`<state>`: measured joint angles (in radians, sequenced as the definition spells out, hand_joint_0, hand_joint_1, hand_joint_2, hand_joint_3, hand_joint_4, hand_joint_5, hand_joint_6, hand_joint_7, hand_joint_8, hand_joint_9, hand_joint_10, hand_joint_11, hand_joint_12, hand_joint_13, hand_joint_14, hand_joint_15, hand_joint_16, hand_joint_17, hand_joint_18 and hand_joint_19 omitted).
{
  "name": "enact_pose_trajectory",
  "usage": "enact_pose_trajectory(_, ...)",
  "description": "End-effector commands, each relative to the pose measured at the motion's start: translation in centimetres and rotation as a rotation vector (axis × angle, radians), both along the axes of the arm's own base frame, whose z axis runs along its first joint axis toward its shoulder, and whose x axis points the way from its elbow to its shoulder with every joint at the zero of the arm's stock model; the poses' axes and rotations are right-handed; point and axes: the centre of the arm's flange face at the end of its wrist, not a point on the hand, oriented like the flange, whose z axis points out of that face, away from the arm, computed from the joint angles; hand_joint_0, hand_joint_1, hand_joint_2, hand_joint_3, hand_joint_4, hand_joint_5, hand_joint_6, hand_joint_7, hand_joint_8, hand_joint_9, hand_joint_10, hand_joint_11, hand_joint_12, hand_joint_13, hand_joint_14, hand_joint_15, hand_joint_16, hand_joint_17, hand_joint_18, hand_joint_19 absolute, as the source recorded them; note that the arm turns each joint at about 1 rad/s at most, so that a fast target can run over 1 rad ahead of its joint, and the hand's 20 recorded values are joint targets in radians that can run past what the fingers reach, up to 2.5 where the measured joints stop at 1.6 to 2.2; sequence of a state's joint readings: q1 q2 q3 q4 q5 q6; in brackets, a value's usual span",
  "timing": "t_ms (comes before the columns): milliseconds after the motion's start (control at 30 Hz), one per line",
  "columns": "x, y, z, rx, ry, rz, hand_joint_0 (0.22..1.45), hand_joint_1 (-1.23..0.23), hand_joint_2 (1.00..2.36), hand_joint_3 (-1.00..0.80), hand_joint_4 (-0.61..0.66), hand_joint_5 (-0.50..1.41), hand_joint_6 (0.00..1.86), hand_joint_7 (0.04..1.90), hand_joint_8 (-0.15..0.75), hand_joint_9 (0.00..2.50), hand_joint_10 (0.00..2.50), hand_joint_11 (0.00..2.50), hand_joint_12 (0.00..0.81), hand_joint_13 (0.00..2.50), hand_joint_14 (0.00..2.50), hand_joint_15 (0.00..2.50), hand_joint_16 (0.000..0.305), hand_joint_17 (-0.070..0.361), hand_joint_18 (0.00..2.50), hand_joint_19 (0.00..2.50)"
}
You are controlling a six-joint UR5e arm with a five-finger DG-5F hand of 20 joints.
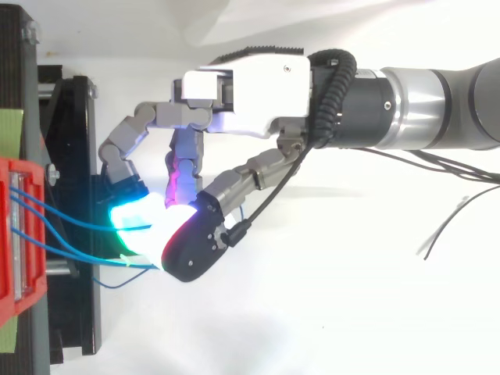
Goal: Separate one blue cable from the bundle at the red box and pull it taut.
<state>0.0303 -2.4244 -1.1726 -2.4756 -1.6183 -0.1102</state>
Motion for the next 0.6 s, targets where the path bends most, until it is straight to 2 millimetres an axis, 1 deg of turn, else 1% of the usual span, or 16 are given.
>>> enact_pose_trajectory(0,0.14,0.03,0.18,0.0,-0.004,0.0,0.6,-0.6,1.0,-0.46,0.1,-0.12,0.87,1.14,0.398,1.47,0.03,1.32,0.45,1.28,0.03,0.76,0.053,0.118,1.14,0.73)
enact_pose_trajectory(167,0.13,0.05,0.3,0.0,-0.006,0.002,0.59,-0.62,1.01,-0.31,0.06,-0.11,0.88,1.13,0.401,1.47,0.03,1.31,0.45,1.28,0.03,0.76,0.052,0.118,1.14,0.73)
enact_pose_trajectory(267,0.17,0.05,0.37,0.0,-0.007,0.002,0.59,-0.63,1.02,-0.27,0.05,-0.11,0.88,1.12,0.417,1.48,0.03,1.3,0.456,1.29,0.03,0.76,0.055,0.123,1.16,0.71)
enact_pose_trajectory(367,0.29,0.19,0.59,-0.001,-0.012,0.005,0.59,-0.63,1.02,-0.25,0.04,-0.1,0.88,1.13,0.409,1.48,0.03,1.31,0.459,1.3,0.02,0.75,0.055,0.124,1.16,0.72)
enact_pose_trajectory(567,0.4,0.21,0.81,-0.001,-0.016,0.006,0.58,-0.66,1.02,-0.18,0.01,-0.09,0.88,1.14,0.427,1.5,0.02,1.28,0.474,1.31,0.02,0.74,0.058,0.132,1.2,0.68)
